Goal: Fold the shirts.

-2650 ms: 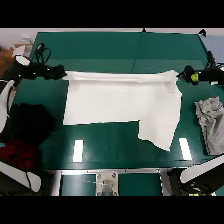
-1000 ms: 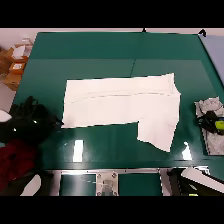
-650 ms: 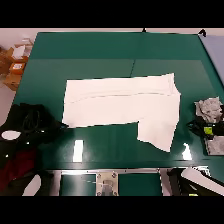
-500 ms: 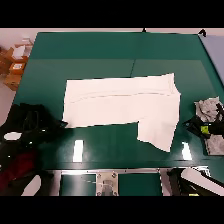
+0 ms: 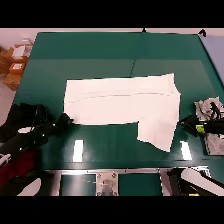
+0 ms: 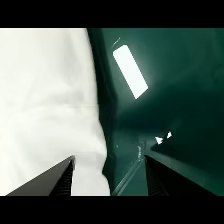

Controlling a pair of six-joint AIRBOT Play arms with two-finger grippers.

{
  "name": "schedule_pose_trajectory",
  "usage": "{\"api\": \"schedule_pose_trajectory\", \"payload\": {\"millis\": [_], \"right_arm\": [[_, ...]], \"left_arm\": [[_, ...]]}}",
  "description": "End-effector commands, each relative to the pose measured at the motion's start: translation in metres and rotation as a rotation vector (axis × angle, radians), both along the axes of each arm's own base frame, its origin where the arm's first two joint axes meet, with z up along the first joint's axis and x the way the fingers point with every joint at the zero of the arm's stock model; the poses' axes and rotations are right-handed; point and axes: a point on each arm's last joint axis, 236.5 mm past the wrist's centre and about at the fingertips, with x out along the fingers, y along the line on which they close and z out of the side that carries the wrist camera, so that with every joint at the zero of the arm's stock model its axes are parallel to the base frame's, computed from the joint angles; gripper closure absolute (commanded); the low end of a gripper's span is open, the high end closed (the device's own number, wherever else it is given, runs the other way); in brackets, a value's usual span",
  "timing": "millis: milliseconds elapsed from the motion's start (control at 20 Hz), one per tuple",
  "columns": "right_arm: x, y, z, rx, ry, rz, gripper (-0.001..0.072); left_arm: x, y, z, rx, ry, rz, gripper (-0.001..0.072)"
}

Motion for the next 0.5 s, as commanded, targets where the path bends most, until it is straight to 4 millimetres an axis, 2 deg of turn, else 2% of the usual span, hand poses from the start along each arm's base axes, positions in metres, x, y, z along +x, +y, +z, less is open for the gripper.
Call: {"api": "schedule_pose_trajectory", "payload": {"millis": [0,200,300,350,450], "right_arm": [[-0.013,0.022,-0.011,0.061,0.05,0.024,0.0205],[-0.035,0.069,-0.031,0.204,0.172,0.117,0.0225],[-0.04,0.078,-0.028,0.255,0.202,0.118,0.0242],[-0.042,0.081,-0.024,0.268,0.206,0.129,0.0327],[-0.043,0.083,-0.017,0.29,0.213,0.149,0.037]], "left_arm": [[0.008,-0.001,0.006,0.023,-0.031,-0.022,0.0688],[0.007,-0.004,0.007,0.014,-0.031,-0.029,0.0688],[0.006,-0.007,0.008,0.002,-0.029,-0.041,0.0688],[0.005,-0.01,0.009,-0.005,-0.029,-0.049,0.0688],[0.006,-0.015,0.015,-0.005,-0.046,-0.088,0.0689]]}}
